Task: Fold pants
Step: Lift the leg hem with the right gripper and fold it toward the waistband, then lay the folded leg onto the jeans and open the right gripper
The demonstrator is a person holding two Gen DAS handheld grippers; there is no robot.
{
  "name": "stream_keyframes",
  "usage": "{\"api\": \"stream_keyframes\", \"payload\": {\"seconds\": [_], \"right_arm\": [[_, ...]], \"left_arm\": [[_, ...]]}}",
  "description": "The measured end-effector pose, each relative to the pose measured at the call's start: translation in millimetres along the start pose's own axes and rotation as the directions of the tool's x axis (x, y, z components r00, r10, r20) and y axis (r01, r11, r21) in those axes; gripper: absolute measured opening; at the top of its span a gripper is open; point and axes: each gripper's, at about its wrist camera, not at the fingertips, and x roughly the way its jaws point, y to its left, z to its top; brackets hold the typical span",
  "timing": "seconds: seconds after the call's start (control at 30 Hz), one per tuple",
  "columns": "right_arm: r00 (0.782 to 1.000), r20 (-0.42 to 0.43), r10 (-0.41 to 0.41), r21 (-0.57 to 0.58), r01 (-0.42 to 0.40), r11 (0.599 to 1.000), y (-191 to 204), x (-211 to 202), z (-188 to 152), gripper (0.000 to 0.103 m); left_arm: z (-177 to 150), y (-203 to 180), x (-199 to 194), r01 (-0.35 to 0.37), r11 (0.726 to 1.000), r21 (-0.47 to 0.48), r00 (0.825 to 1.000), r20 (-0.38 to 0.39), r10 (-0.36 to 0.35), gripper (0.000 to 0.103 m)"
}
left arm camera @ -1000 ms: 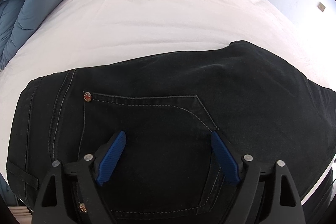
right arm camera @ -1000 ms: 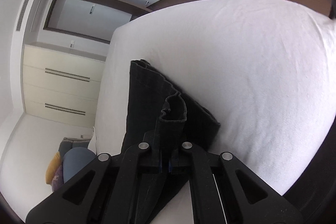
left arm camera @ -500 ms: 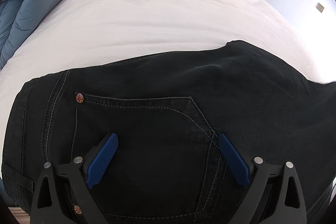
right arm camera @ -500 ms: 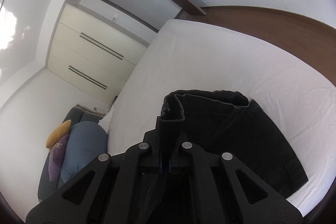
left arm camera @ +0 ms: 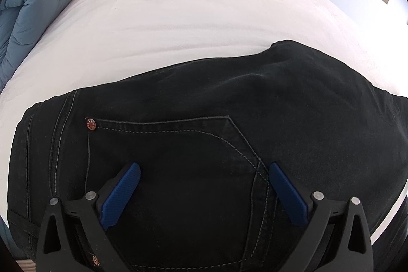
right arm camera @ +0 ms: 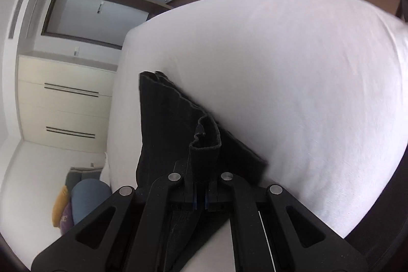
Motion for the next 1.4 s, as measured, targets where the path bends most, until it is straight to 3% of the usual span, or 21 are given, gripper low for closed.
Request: {"api": "stream_keyframes", "payload": {"seconds": [0.27,0.57,0.67,0.73,0.8,0.83,0.87,0.9,0.97,1.1,1.17,1.23,1.3,1.33,1.37,1.4], "right_arm": [[0.998,-0.002,-0.056,-0.080,0.055,0.995,15,-1,7,0.002],[0.995,-0.033,-0.097,-0.190,0.089,0.978,17,18,3,0.002],[0.994,-0.065,-0.085,-0.193,0.071,0.979,14,7,5,0.009],[0.991,-0.027,-0.127,-0.229,0.118,0.966,16,-12,8,0.011],[0.984,0.051,-0.170,-0.236,0.177,0.955,6,-43,18,0.039],[0.976,0.103,-0.193,-0.221,0.211,0.952,7,-55,24,0.080],[0.965,0.165,-0.202,-0.185,0.231,0.955,8,-68,29,0.093],[0.957,0.211,-0.201,-0.154,0.236,0.959,11,-81,33,0.093],[0.975,0.180,-0.131,-0.211,0.168,0.963,30,-87,35,0.091],[0.998,-0.055,-0.022,-0.397,-0.002,0.918,82,-47,-2,0.077],[0.981,-0.193,0.007,-0.426,-0.090,0.900,91,-14,-28,0.067],[0.966,-0.253,-0.058,-0.440,-0.061,0.896,82,18,-43,0.063],[0.950,-0.275,-0.147,-0.415,0.020,0.910,57,45,-43,0.041],[0.954,-0.251,-0.165,-0.418,0.047,0.907,48,46,-37,0.009],[0.955,-0.232,-0.182,-0.403,0.076,0.912,39,44,-27,0.000],[0.959,-0.231,-0.162,-0.361,0.070,0.930,30,40,-16,0.000]], "left_arm": [[6,-7,2,0.000,1.000,0.019,1.000,-0.011,0.000,0.103],[-10,3,-2,0.012,0.998,0.056,1.000,0.012,-0.013,0.103],[-19,5,-6,0.013,0.998,0.060,1.000,0.021,-0.015,0.103],[-24,4,-8,0.014,0.998,0.064,0.999,0.028,-0.016,0.103],[-28,4,-8,0.017,0.998,0.065,0.999,0.034,-0.019,0.103],[-31,6,-9,0.018,0.998,0.064,0.999,0.036,-0.020,0.103],[-32,5,-9,0.016,0.998,0.063,0.999,0.036,-0.019,0.103],[-34,5,-10,0.014,0.998,0.063,0.999,0.036,-0.016,0.103],[-37,4,-10,0.010,0.998,0.059,0.999,0.041,-0.012,0.103],[-36,1,-14,0.002,0.998,0.058,0.999,0.045,-0.005,0.103],[-39,1,-16,0.000,0.998,0.064,0.999,0.043,-0.003,0.103],[-43,1,-19,0.002,0.997,0.074,0.999,0.041,-0.005,0.103],[-47,3,-21,0.007,0.996,0.089,0.999,0.040,-0.010,0.103],[-50,4,-22,0.012,0.995,0.097,0.999,0.038,-0.016,0.103],[-54,5,-24,0.017,0.995,0.103,0.999,0.038,-0.021,0.103],[-55,-2,-26,0.019,0.994,0.111,0.999,0.037,-0.024,0.103]]}}
